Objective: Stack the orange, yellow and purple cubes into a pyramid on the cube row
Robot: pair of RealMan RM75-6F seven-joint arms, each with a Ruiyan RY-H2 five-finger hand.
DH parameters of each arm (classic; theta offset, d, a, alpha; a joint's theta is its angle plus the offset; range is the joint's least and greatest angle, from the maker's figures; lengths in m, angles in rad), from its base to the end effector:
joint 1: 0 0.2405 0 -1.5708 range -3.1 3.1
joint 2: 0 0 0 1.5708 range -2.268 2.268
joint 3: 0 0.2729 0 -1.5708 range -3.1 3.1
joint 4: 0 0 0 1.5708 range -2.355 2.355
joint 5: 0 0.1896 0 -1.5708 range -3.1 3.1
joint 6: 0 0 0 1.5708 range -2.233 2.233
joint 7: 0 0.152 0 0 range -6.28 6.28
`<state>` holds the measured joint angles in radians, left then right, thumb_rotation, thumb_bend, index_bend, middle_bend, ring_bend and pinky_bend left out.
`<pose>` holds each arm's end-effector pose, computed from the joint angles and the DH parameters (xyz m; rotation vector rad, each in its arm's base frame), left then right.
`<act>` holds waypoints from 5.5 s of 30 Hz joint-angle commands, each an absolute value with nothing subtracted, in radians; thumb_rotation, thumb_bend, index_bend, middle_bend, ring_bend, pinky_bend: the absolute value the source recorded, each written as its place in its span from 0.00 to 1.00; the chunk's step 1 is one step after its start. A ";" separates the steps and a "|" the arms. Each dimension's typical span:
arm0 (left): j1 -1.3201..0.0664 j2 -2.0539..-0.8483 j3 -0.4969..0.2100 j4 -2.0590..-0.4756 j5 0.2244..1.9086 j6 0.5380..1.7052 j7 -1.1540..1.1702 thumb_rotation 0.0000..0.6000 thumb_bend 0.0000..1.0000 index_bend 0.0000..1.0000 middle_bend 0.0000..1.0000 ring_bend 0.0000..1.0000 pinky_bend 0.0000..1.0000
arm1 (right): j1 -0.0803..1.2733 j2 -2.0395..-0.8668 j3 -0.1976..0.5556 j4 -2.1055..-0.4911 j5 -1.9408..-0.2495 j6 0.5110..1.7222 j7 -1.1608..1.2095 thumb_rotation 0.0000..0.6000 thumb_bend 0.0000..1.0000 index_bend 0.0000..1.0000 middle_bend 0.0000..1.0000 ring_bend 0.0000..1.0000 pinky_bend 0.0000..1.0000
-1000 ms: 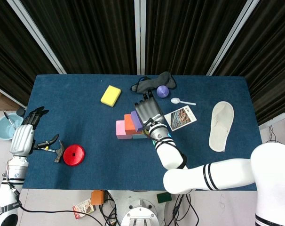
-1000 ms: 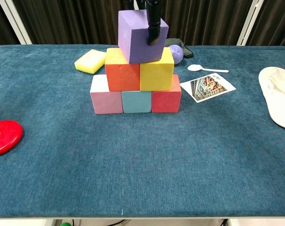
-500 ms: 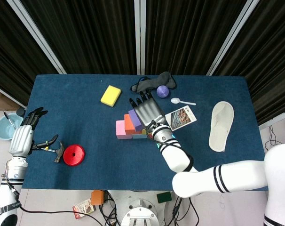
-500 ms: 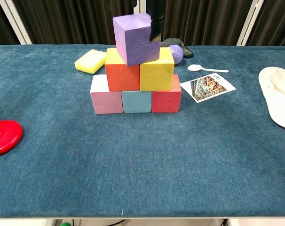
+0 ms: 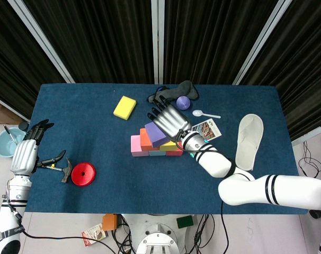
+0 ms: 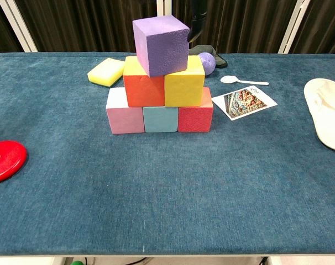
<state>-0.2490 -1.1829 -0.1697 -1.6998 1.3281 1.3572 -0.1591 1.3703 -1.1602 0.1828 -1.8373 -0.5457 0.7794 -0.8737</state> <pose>-0.2788 0.2567 0.1640 -1.2494 -1.1499 -1.1921 0.0338 -0.3918 0.0819 2.2049 -0.3553 0.7012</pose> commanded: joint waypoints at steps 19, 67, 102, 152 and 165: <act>-0.247 -1.187 -0.170 -1.689 1.319 1.349 -0.162 0.68 0.17 0.16 0.07 0.07 0.15 | 1.402 -1.213 0.123 -1.755 -0.619 0.729 -0.729 1.00 0.01 0.24 0.22 0.00 0.00; -0.238 -1.204 -0.167 -1.646 1.334 1.352 -0.211 0.70 0.17 0.16 0.07 0.06 0.15 | 1.493 -1.430 0.231 -1.862 -0.144 1.266 -0.996 1.00 0.08 0.41 0.45 0.14 0.00; -0.243 -1.217 -0.167 -1.616 1.336 1.340 -0.232 0.68 0.17 0.16 0.07 0.06 0.15 | 1.465 -1.438 0.301 -1.879 -0.087 1.268 -1.089 1.00 0.07 0.34 0.40 0.15 0.00; -0.053 -1.154 -0.039 -1.589 1.420 1.574 -0.004 1.00 0.17 0.16 0.07 0.06 0.13 | 0.359 -1.030 -0.178 -1.678 -1.470 1.564 0.031 1.00 0.21 0.00 0.00 0.00 0.00; 0.019 -1.227 0.043 -1.572 1.609 1.696 0.029 1.00 0.17 0.16 0.07 0.06 0.12 | 0.168 -1.191 -0.169 -1.415 -1.609 1.721 0.201 1.00 0.21 0.00 0.00 0.00 0.00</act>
<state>0.0148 -1.2230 0.0394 -1.5731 1.6044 1.6916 0.0243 0.1772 -1.1835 -0.1725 -1.4239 -1.5985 1.7131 0.1916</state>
